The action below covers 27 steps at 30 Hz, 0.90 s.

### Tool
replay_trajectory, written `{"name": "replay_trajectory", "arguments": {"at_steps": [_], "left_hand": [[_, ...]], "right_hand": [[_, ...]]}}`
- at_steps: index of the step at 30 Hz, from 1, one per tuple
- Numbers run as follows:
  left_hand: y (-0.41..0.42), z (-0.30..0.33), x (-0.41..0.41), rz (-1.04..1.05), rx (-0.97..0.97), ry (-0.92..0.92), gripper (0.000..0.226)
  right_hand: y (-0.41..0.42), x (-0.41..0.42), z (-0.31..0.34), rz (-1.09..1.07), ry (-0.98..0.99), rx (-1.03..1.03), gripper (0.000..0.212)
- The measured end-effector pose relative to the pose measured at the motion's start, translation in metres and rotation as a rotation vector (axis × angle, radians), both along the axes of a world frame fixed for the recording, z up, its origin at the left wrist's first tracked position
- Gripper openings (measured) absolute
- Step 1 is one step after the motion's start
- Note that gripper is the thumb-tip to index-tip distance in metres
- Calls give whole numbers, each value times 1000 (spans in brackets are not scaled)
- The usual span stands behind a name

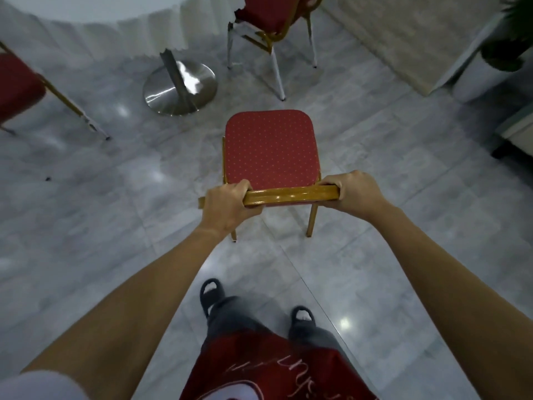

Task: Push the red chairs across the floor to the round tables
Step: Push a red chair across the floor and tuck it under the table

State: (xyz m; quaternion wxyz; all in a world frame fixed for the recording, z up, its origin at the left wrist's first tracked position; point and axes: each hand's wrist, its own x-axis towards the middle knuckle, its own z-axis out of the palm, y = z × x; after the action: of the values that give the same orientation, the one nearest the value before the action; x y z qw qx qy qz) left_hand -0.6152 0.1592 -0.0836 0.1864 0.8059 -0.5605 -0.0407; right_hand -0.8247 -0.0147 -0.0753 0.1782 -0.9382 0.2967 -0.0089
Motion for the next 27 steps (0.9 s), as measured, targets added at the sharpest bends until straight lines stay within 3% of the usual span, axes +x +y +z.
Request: {"name": "replay_trajectory", "arguments": {"at_steps": [14,27], "left_hand": [[50,-6,-130,308,-12,-45,42],[49,-15,-128,256,6,-76,44]], "right_hand": [[-14,-56,3,291,55,21,34],[-27,-56,-1,427,19,-79,23]]}}
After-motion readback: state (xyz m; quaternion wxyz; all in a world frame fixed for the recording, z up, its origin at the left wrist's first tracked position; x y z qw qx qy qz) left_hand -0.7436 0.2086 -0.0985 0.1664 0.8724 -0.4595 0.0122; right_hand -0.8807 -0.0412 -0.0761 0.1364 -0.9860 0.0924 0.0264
